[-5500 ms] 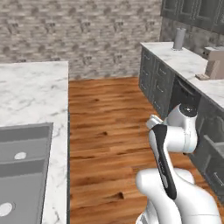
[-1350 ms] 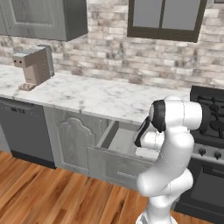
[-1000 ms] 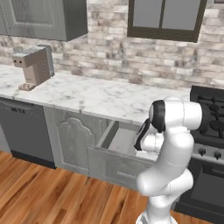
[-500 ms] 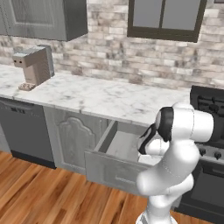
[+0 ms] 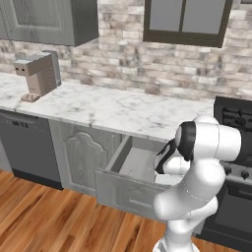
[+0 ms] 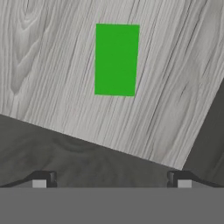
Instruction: Restock the sink supplies by placing the sponge and soap dispenser on the counter and next to the sink. Make sure the soap dispenser is upright.
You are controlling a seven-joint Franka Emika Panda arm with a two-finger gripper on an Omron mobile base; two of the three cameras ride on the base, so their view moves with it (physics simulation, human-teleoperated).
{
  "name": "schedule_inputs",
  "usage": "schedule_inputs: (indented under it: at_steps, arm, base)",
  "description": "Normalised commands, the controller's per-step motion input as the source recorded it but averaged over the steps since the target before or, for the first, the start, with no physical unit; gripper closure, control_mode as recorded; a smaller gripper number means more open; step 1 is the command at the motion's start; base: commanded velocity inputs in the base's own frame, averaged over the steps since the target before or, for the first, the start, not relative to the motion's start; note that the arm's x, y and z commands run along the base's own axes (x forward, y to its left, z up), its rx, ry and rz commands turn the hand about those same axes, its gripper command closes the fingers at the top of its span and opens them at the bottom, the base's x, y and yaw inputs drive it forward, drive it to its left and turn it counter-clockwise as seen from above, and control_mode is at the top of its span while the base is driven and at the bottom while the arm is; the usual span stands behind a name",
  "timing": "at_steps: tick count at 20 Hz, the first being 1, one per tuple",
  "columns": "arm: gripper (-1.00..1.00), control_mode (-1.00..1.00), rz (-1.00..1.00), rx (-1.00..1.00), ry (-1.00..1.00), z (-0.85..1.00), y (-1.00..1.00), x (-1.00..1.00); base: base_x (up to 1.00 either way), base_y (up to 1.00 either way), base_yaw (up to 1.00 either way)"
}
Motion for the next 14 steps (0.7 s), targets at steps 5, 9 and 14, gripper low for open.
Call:
schedule_inputs:
  at_steps: [5, 9, 14]
  arm:
    - [-1.0, -1.0, 0.0, 0.01, 0.0, -0.01, -0.23, 0.42]
    - [-1.0, -1.0, 0.0, 0.01, 0.0, 0.0, -0.19, 0.24]
    - [-1.0, -1.0, 0.0, 0.0, 0.0, -0.11, 0.0, 0.13]
  base:
    - [0.0, 0.0, 0.0]
    - [0.0, 0.0, 0.0]
    - [0.0, 0.0, 0.0]
